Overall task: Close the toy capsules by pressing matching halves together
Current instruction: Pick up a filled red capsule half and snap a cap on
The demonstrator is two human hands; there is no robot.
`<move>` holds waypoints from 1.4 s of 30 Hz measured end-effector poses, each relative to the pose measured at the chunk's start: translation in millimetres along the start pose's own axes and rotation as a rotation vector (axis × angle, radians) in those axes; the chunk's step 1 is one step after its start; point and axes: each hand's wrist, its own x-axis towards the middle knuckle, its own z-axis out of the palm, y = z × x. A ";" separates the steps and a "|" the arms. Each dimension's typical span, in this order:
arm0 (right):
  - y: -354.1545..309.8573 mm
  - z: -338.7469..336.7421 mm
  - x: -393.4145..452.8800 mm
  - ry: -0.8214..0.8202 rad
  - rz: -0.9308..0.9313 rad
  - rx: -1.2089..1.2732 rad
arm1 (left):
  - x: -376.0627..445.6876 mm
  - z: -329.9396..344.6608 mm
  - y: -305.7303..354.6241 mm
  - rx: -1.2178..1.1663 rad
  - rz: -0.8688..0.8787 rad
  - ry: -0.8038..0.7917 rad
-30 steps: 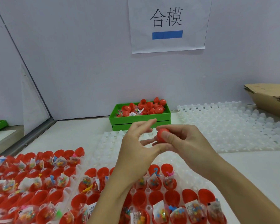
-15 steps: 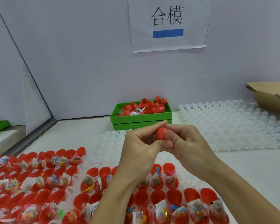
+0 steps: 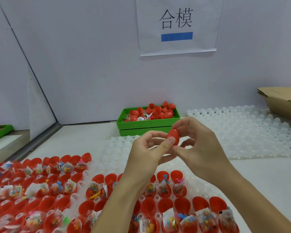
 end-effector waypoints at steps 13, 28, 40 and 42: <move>0.7 -6.6 2.7 -0.227 0.413 0.642 | -2.3 -0.8 2.3 0.371 0.231 0.075; -1.5 7.9 -0.8 -0.190 0.280 0.817 | -1.3 -3.1 0.5 0.200 0.214 0.023; -3.1 20.6 -6.2 -0.031 0.175 0.598 | -2.5 6.2 -5.8 0.125 0.220 0.095; -3.6 23.0 -6.8 -0.014 0.163 0.565 | -3.1 8.2 -6.7 0.145 0.239 0.117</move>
